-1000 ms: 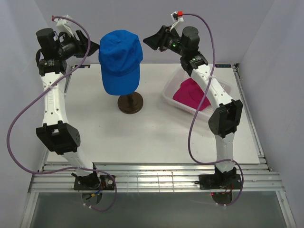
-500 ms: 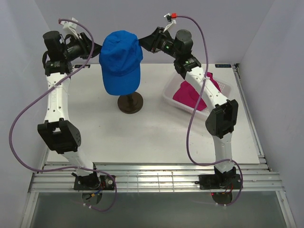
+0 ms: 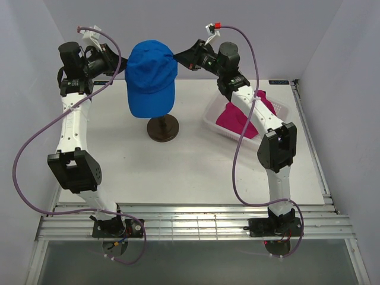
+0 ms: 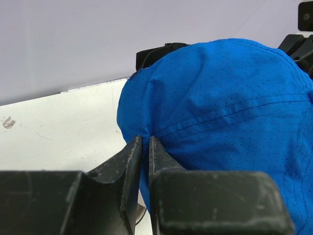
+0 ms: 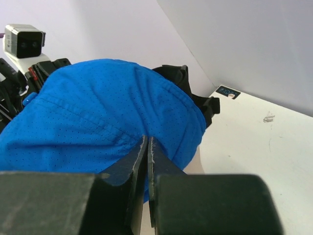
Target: Stack the hats
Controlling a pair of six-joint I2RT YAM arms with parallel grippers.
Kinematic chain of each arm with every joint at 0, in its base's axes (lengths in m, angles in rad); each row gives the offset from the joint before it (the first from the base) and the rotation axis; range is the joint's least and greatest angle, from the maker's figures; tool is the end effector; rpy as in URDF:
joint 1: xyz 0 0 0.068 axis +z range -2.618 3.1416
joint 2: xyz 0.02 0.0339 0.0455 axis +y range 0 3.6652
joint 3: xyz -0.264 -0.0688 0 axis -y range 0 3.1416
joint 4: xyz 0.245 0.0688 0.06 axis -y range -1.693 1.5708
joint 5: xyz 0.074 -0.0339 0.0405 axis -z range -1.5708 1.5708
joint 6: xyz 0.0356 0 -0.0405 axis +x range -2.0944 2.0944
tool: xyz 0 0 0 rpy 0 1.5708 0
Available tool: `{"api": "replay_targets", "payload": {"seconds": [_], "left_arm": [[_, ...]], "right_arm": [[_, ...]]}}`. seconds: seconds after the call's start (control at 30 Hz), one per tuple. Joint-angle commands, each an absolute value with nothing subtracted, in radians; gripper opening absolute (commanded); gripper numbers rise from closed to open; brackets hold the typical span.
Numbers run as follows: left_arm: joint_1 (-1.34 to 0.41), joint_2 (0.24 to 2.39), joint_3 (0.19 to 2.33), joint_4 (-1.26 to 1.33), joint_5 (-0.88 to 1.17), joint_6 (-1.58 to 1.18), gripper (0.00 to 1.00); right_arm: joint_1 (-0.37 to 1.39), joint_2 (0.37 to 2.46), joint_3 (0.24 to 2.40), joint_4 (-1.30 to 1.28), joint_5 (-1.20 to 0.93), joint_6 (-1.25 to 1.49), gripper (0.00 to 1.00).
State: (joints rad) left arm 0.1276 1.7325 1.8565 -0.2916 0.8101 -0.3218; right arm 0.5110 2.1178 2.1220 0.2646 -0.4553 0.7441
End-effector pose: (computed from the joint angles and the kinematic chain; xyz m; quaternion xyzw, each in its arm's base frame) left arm 0.3954 0.0247 0.4475 0.0915 0.7410 -0.3571 0.5612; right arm 0.4322 0.2602 0.4282 -0.1097 0.6072 0.5657 0.5470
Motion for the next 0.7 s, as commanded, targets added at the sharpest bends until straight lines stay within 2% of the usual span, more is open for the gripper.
{"api": "replay_targets", "payload": {"seconds": [0.0, 0.2, 0.43, 0.47, 0.5, 0.57, 0.6, 0.63, 0.67], "left_arm": [[0.098, 1.697, 1.832, -0.337, 0.844, -0.310, 0.22], [0.098, 1.695, 1.841, -0.339, 0.841, -0.307, 0.22], [0.098, 1.689, 1.813, -0.342, 0.819, -0.298, 0.19], [0.098, 1.689, 1.815, -0.344, 0.818, -0.298, 0.19], [0.098, 1.687, 1.818, -0.345, 0.816, -0.296, 0.20], [0.098, 1.686, 1.831, -0.351, 0.812, -0.288, 0.32], [0.098, 1.683, 1.842, -0.362, 0.796, -0.282, 0.35], [0.098, 1.681, 1.868, -0.371, 0.782, -0.263, 0.45], [0.100, 1.680, 1.884, -0.380, 0.766, -0.252, 0.48]], "right_arm": [[0.538, 2.131, 2.068, 0.190, -0.486, 0.729, 0.08], [0.537, 2.099, 1.994, 0.187, -0.446, 0.698, 0.08], [0.535, 2.112, 2.033, 0.147, -0.457, 0.686, 0.08], [0.534, 2.109, 2.033, 0.149, -0.460, 0.686, 0.12], [0.531, 2.105, 2.037, 0.141, -0.460, 0.681, 0.22], [0.528, 2.085, 2.060, 0.123, -0.446, 0.661, 0.29], [0.526, 2.076, 2.071, 0.109, -0.436, 0.634, 0.36], [0.525, 2.056, 2.078, 0.089, -0.419, 0.621, 0.40], [0.517, 2.043, 2.083, 0.083, -0.411, 0.611, 0.43]]}}
